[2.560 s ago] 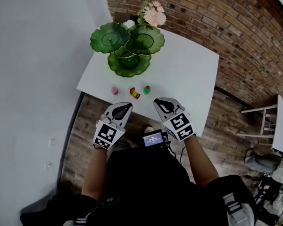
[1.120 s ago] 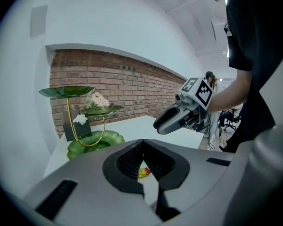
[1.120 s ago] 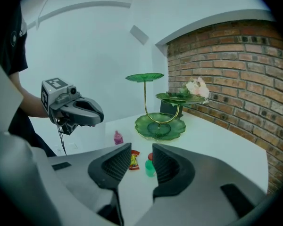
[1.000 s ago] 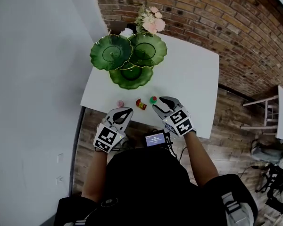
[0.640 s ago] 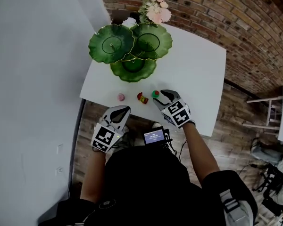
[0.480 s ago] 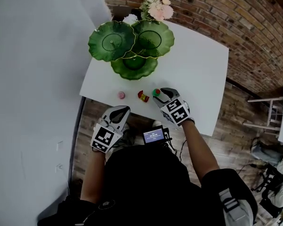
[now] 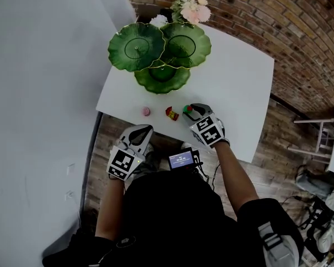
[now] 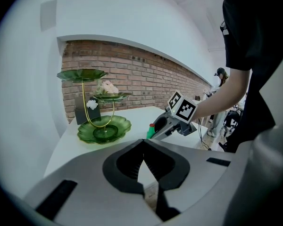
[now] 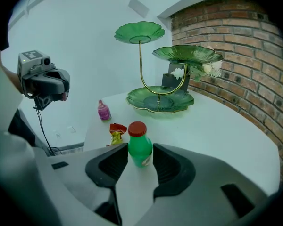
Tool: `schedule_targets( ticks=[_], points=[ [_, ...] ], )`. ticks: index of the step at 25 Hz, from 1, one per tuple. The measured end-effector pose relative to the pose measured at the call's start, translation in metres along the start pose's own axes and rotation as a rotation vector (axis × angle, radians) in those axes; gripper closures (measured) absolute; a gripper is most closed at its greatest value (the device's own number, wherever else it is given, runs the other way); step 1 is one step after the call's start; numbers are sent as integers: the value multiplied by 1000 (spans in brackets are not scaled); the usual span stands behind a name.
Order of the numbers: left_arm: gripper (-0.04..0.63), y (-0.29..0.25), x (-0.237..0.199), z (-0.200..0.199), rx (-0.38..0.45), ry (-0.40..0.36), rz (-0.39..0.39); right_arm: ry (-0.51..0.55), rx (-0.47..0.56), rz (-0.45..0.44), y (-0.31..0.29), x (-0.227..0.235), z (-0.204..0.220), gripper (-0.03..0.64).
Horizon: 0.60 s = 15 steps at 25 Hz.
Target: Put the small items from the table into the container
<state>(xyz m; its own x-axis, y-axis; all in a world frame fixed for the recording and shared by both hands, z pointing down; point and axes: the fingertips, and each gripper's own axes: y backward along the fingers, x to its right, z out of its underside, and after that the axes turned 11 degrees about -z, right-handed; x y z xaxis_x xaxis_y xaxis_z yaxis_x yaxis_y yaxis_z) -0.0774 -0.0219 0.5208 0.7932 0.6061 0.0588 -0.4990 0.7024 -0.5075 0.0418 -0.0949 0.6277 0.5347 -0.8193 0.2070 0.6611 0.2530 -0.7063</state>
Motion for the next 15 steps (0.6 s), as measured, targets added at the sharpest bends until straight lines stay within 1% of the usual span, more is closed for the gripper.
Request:
schedule_targets(
  ticks=[10, 15],
  points=[
    [584, -4, -1, -7, 26, -12, 13, 5, 26, 34, 15, 2, -10, 454],
    [584, -8, 3, -14, 53, -21, 31, -3, 80, 68, 37, -3, -21, 454]
  ],
)
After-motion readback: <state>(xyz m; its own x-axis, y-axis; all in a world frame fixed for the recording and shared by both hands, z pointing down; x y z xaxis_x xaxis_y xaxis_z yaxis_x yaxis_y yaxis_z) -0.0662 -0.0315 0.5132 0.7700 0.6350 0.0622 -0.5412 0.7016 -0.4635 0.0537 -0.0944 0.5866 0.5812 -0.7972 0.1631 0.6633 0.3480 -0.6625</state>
